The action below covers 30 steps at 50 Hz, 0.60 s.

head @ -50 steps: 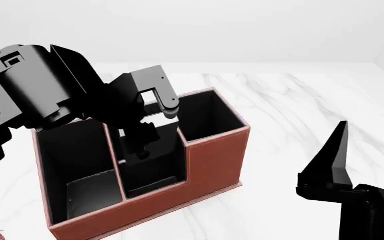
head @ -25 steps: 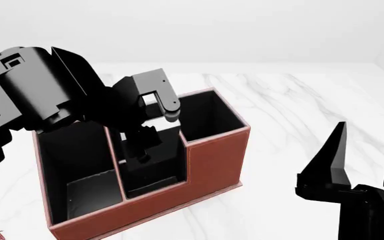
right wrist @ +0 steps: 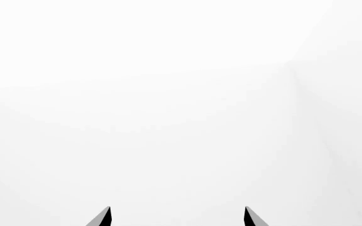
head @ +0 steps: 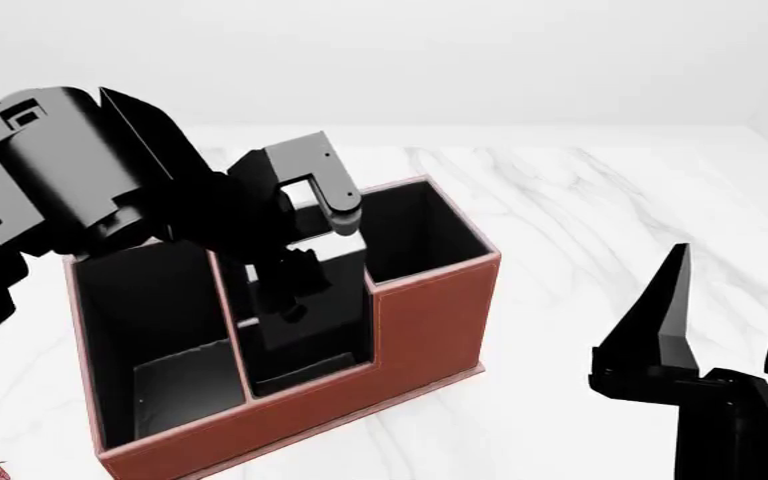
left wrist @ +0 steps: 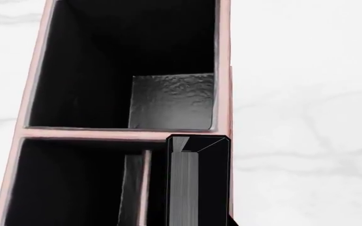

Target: Pick up the book and place it in the back compartment of the caddy.

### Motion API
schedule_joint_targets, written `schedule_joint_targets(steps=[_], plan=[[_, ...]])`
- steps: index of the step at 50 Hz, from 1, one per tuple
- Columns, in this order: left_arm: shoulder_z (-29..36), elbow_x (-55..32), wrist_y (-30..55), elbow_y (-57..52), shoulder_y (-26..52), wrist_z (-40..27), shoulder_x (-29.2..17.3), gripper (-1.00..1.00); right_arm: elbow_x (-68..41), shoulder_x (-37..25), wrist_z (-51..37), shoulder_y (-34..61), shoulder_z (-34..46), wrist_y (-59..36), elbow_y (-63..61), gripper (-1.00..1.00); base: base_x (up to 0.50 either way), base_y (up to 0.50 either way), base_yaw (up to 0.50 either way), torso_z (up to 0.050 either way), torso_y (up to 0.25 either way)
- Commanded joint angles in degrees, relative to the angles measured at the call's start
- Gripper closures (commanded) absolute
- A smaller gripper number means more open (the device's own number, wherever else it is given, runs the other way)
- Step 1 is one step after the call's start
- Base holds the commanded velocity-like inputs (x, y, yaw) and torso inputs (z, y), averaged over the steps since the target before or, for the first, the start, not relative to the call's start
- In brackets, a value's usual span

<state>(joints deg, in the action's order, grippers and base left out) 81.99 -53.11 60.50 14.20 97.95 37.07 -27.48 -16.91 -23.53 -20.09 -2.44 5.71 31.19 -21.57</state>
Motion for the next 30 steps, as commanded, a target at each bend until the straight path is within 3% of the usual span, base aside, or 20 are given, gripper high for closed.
schedule_joint_targets(steps=[1, 30], plan=[[-3.11, -0.81, 0.16, 0.85, 0.31, 0.77, 1.4, 1.0, 1.0, 0.94, 1.01, 0.07, -1.01, -0.06, 0.26, -1.0, 0.0, 0.0, 0.0, 0.0, 0.0], [-0.88, 0.76, -1.87, 1.92, -3.29, 1.02, 2.0, 1.0, 0.84, 0.61, 0.65, 0.14, -0.93, -0.21, 0.52, -1.0, 0.0, 0.0, 0.0, 0.0, 0.001]])
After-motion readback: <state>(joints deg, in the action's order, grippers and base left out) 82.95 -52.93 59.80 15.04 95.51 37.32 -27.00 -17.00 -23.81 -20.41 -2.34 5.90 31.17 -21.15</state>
